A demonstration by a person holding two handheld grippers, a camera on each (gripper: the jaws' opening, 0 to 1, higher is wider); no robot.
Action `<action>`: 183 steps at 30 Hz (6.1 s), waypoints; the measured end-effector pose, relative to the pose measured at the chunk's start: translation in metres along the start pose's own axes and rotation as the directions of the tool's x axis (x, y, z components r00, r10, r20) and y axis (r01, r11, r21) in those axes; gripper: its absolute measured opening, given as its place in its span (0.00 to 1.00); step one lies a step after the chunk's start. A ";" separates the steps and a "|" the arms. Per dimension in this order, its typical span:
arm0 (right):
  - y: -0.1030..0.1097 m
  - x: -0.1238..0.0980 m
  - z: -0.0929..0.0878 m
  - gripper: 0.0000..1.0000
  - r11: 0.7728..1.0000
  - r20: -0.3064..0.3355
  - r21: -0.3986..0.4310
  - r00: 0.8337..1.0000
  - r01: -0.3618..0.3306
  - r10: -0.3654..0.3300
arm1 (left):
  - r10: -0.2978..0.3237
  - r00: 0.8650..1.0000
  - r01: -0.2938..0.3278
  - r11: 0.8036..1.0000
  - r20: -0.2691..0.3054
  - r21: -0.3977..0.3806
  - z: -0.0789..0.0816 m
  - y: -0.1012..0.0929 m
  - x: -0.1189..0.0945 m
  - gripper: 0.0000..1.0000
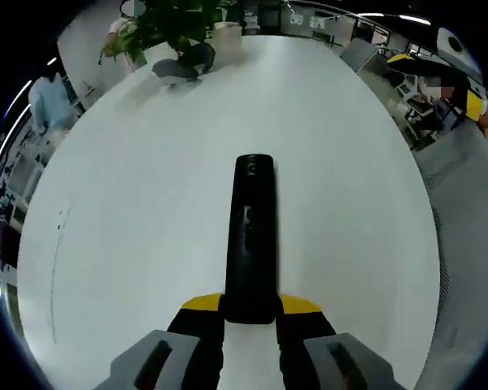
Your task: Press the specified remote control buttons in sequence, fully releasing each button before pressing the next.
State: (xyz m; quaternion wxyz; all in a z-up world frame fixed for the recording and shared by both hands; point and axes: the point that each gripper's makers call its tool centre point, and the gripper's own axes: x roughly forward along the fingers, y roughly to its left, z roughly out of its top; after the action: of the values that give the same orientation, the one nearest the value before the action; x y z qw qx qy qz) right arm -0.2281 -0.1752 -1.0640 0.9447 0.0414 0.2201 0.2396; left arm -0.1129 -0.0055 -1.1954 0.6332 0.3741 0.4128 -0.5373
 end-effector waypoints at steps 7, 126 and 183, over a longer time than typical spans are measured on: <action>0.001 0.000 -0.001 0.64 1.000 -0.002 0.002 1.000 -0.004 0.004 | -0.020 1.000 0.021 0.999 -0.016 0.038 -0.004 -0.022 -0.002 0.23; 0.081 0.063 -0.126 0.00 0.596 -0.779 -0.432 0.613 -0.677 0.132 | -0.052 0.999 0.053 0.996 -0.010 0.076 -0.049 -0.155 -0.025 0.24; 0.092 0.070 -0.124 0.00 0.555 -0.706 -0.430 0.648 -0.712 0.285 | -0.079 0.991 0.069 0.994 0.110 0.089 -0.048 -0.155 -0.027 0.24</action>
State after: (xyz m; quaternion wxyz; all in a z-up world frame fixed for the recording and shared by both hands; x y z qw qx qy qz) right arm -0.2671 -0.0644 -1.1861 0.6644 -0.3139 0.3605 0.5745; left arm -0.2743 0.0265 -1.1937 0.6187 0.3541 0.3666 -0.5979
